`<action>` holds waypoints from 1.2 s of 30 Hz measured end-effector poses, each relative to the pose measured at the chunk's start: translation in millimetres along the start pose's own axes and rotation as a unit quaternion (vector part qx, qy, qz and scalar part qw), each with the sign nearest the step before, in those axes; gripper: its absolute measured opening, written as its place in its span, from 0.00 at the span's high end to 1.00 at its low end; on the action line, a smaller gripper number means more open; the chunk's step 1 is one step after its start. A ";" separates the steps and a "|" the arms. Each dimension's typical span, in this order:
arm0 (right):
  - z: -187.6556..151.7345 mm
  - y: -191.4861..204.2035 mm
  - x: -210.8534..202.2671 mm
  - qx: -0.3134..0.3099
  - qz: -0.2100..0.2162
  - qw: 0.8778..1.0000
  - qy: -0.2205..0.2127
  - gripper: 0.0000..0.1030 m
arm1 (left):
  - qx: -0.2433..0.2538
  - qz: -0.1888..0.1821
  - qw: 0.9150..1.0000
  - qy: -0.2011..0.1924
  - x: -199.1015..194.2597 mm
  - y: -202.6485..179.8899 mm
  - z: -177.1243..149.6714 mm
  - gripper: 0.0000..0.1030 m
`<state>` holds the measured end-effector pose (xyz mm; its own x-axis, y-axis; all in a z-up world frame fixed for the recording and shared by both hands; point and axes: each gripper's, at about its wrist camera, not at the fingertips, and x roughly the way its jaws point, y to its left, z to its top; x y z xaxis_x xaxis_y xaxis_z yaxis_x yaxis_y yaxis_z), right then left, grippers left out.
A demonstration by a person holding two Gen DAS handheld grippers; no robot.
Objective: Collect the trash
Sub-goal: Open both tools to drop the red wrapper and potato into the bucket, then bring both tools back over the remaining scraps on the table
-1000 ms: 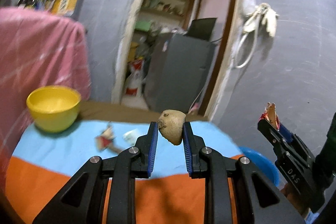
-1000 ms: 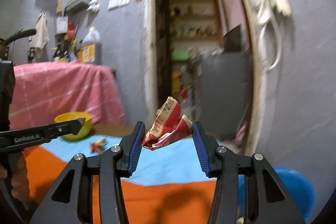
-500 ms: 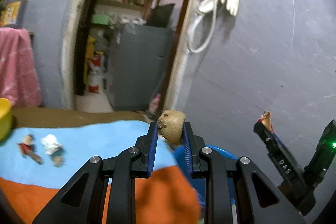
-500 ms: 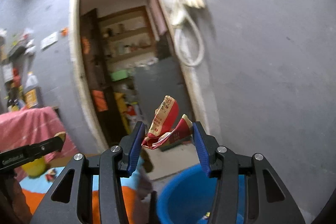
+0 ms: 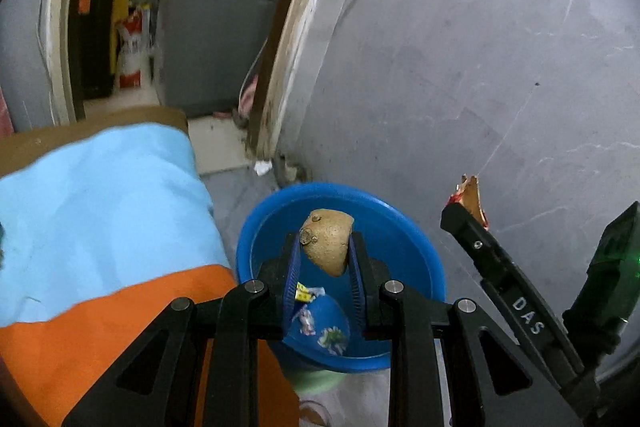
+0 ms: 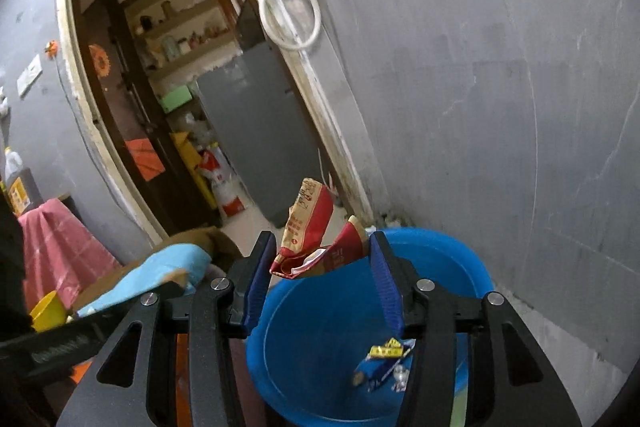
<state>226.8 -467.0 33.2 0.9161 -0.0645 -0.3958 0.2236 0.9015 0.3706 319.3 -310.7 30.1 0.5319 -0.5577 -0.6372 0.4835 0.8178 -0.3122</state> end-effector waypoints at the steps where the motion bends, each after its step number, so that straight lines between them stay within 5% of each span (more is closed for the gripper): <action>1: -0.4 -1.2 1.8 0.002 -0.002 1.000 0.006 0.54 | -0.004 -0.003 1.000 0.005 5.0 1.1 -1.3 0.80; 5: -0.4 -7.8 6.6 0.013 -0.008 1.000 0.022 0.50 | -0.011 -0.005 0.999 0.030 17.8 8.2 -3.2 0.78; 8: 0.4 -14.8 9.7 0.026 -0.012 0.999 0.030 0.46 | -0.021 -0.010 0.999 0.029 20.7 12.2 -7.7 0.62; 13: 1.9 -17.7 5.9 0.035 -0.013 0.999 0.027 0.43 | -0.025 -0.004 0.999 0.023 14.5 15.1 -9.1 0.61; 19: 3.4 -11.0 0.1 0.017 -0.019 1.000 0.007 0.38 | -0.028 0.013 1.000 -0.006 -8.3 17.7 -8.6 0.54; 26: 5.2 0.2 -4.9 -0.004 -0.015 1.000 -0.019 0.20 | -0.025 0.052 0.997 -0.045 -39.0 28.2 -6.1 0.43; 30: 6.6 11.3 -9.9 -0.014 -0.007 0.999 -0.040 0.14 | -0.023 0.073 0.994 -0.075 -63.5 37.4 -8.8 0.27; 32: 6.3 17.1 -13.2 -0.017 0.000 0.999 -0.052 0.00 | -0.023 0.077 0.993 -0.092 -76.2 42.3 -10.3 0.23; 36: 5.8 31.2 -18.2 -0.018 0.017 0.997 -0.070 0.00 | -0.031 0.091 0.987 -0.125 -100.4 56.9 -11.9 0.07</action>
<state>219.0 -440.2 56.9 0.9610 -0.0913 -0.2611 0.1822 0.9191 0.3495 285.1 -206.5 67.9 0.7651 -0.4122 -0.4946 0.3249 0.9104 -0.2560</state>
